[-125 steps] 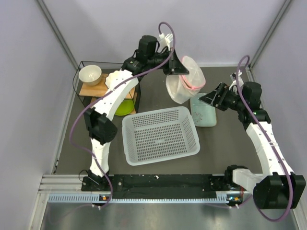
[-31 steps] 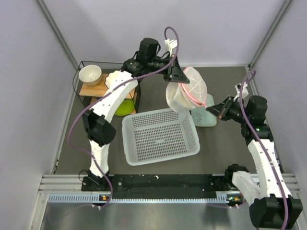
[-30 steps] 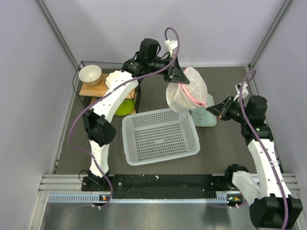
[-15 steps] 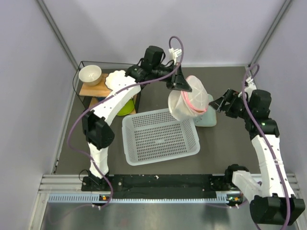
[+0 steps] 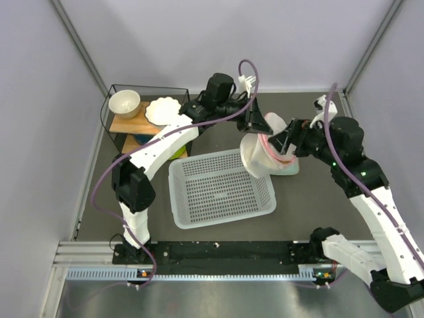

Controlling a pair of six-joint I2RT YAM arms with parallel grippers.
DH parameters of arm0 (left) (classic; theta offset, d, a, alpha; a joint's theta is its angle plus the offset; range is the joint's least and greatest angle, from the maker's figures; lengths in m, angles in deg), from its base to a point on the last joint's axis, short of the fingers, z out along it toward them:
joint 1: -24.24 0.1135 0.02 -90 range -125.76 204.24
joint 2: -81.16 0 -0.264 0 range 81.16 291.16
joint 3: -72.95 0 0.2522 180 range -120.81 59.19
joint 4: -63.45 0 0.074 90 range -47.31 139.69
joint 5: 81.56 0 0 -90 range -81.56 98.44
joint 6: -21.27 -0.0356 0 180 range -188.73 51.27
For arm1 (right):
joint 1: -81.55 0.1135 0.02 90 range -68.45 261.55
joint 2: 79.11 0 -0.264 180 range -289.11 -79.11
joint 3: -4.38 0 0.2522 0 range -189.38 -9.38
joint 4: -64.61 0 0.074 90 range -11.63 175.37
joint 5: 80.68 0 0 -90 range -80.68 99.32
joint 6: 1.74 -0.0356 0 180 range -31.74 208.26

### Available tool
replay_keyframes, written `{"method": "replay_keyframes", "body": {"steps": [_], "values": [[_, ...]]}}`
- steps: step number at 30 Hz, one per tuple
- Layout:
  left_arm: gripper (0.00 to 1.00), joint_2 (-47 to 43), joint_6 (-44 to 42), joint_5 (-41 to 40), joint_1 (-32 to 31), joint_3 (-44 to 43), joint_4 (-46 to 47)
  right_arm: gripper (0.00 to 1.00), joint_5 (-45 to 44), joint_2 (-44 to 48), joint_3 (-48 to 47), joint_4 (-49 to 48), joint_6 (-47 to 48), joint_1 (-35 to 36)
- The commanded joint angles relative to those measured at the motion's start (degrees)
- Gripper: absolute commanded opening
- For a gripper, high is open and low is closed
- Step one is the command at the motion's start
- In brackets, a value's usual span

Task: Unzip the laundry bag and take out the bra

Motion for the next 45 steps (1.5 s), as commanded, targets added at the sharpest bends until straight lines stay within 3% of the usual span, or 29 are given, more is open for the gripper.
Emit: {"method": "replay_keyframes", "body": {"steps": [1, 7, 19, 28, 34, 37, 38, 40, 45], "values": [[0.0, -3.28, 1.46, -0.29, 0.24, -0.32, 5.4, 0.87, -7.15, -1.42, -1.68, 1.07, 0.89, 4.56], [0.0, -2.84, 2.16, 0.15, 0.24, -0.24, 6.19, 0.83, -16.89, -2.65, -1.67, 3.44, 3.61, 10.71], [0.0, -1.61, 2.6, 0.94, -0.02, -1.2, 6.28, 0.83, -28.23, -6.61, -4.05, 3.88, 3.88, 12.66], [0.0, 0.85, 2.78, 3.05, -0.37, -2.17, 6.46, 0.73, -33.86, -10.39, -7.65, 6.52, 3.0, 12.57], [0.0, 4.71, 3.83, 6.47, -1.43, -5.95, 6.46, 0.56, -38.96, -9.16, -5.37, 5.29, 4.14, 12.66], [0.0, 5.51, 3.92, 7.01, -1.43, -6.04, 6.63, 0.34, -40.11, -8.1, -4.06, 4.93, 4.75, 12.66], [0.0, 5.68, 3.92, 7.18, -1.43, -6.39, 6.55, 0.14, -40.46, -7.84, -3.88, 4.76, 5.02, 12.66], [0.0, 6.38, 4.1, 7.62, -1.78, -6.91, 6.55, 0.0, -40.98, -7.31, -3.26, 4.93, 5.37, 12.57], [0.0, 7.7, 5.41, 9.11, -2.48, -8.15, 8.48, 0.0, -44.06, -5.12, -1.68, 4.93, 6.86, 12.66]]}}
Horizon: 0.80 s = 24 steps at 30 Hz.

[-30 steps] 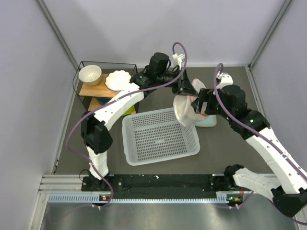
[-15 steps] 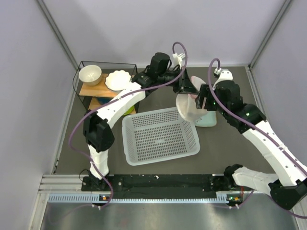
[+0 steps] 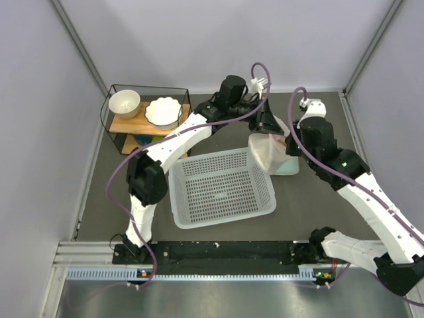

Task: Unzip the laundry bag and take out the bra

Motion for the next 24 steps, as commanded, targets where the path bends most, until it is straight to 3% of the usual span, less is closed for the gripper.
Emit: {"method": "replay_keyframes", "body": {"steps": [1, 4, 13, 14, 15, 16, 17, 24], "values": [[0.0, 0.53, 1.98, 7.65, -1.0, -3.69, 3.56, 0.0, -10.03, 4.04, 1.55, -1.41, 2.49, -0.43], [0.0, 2.55, 3.21, 8.79, -2.31, -4.65, 5.32, 0.0, -11.96, 6.85, 3.48, 0.79, 1.18, -1.13], [0.01, 11.34, 7.6, 11.96, -7.33, -10.1, 12.61, 0.0, -6.87, 19.51, 17.1, 4.03, -5.5, -6.85], [0.44, 12.13, 9.7, 13.18, -7.33, -10.11, 13.58, 0.0, -6.43, 20.48, 17.64, 4.65, -6.37, -7.46], [0.66, 12.75, 10.41, 13.28, -7.41, -10.11, 14.63, 0.0, -6.08, 20.92, 18.17, 5.09, -8.12, -7.73], [0.78, 13.28, 10.33, 13.02, -7.42, -10.11, 14.64, 0.0, -3.99, 21.45, 19.3, 5.1, -9.01, -7.99], [0.99, 13.46, 9.2, 11.97, -7.24, -10.19, 14.29, 0.0, -3.1, 22.5, 20.01, 5.1, -10.06, -8.78], [0.99, 9.69, 5.51, 9.42, -4.43, -11.07, 9.03, 0.0, -6.86, 26.55, 22.92, 7.55, -15.95, -8.96]]}}
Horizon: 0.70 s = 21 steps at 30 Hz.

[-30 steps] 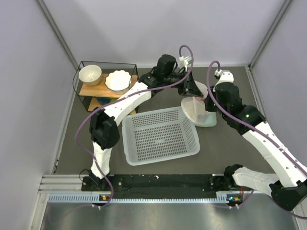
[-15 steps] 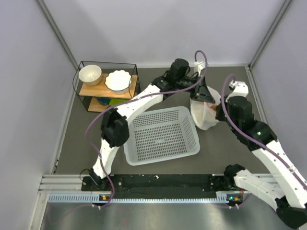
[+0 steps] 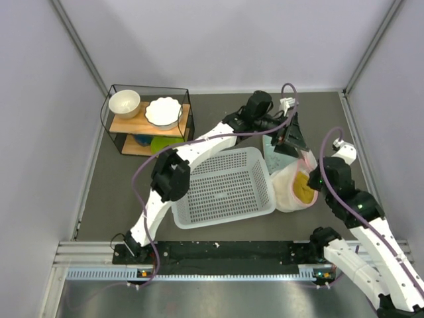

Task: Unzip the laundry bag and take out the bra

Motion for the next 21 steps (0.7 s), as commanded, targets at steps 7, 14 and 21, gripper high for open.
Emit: {"method": "replay_keyframes", "body": {"steps": [7, 14, 21], "values": [[0.99, -14.31, -14.17, -8.78, -0.52, 6.24, -11.54, 0.0, -12.05, 11.72, -2.27, 3.15, -6.42, -0.24], [0.99, -16.79, -24.98, -23.34, -8.24, 12.24, -20.32, 0.0, -15.33, 12.61, -3.68, 6.05, -10.45, -0.24], [0.76, -15.29, -32.12, -36.3, -13.89, 13.56, -22.98, 0.0, -14.8, 15.95, -1.04, 6.05, -11.7, -0.24]]}}
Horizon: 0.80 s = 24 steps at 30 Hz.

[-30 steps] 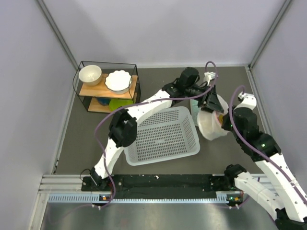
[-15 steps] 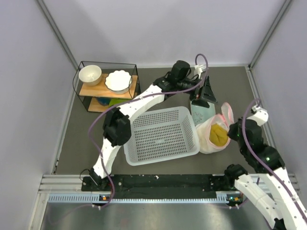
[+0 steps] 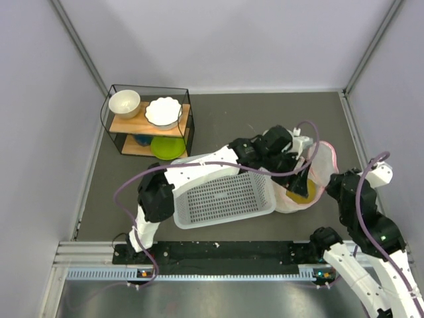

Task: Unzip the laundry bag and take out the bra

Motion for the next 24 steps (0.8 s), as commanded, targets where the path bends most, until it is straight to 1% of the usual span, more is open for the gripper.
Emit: {"method": "replay_keyframes", "body": {"steps": [1, 2, 3, 6, 7, 9, 12, 13, 15, 19, 24], "values": [[0.71, 0.6, -5.3, -9.44, -0.77, 0.75, -0.14, 0.0, -1.68, 1.99, 0.2, 0.0, -0.96, -0.15], [0.68, 0.95, -5.12, -10.23, -0.95, 0.75, 0.57, 0.0, -1.42, 2.07, 0.03, 0.0, -0.79, -0.15], [0.62, 1.91, -5.3, -11.8, -1.04, 0.06, 1.19, 0.0, -1.33, 1.99, -0.23, 0.0, -0.78, -0.24], [0.6, 5.94, -4.16, -15.32, -1.74, -2.75, 2.77, 0.0, -1.16, 1.9, -0.24, 0.0, -0.87, -0.15], [0.6, 7.18, -2.76, -15.77, -1.83, -3.63, 3.12, 0.0, -0.98, 1.9, -0.24, 0.0, -0.78, -0.15], [0.61, 10.95, -2.14, -17.08, -1.92, -6.78, 3.39, 0.0, -0.37, 1.64, -0.32, 0.09, -0.52, -0.24], [0.65, 14.21, -1.7, -20.25, -2.36, -10.31, 3.22, 0.0, 0.25, 1.37, -0.15, 0.0, -0.34, -0.15], [0.68, 14.57, -1.78, -21.3, -2.62, -10.93, 3.3, 0.0, 0.34, 1.29, -0.15, 0.09, -0.34, -0.15], [0.7, 15.63, -1.96, -23.15, -2.97, -12.07, 3.48, 0.0, 0.51, 1.28, -0.15, 0.0, -0.43, -0.15], [0.71, 18.0, -0.65, -26.22, -3.06, -13.92, 4.09, 0.0, 0.95, 0.67, -0.06, -0.09, -0.61, -0.24], [0.76, 21.69, -1.08, -28.6, -3.85, -17.17, 4.97, 0.0, 2.18, -0.38, -0.32, -0.17, -0.78, -0.15]]}}
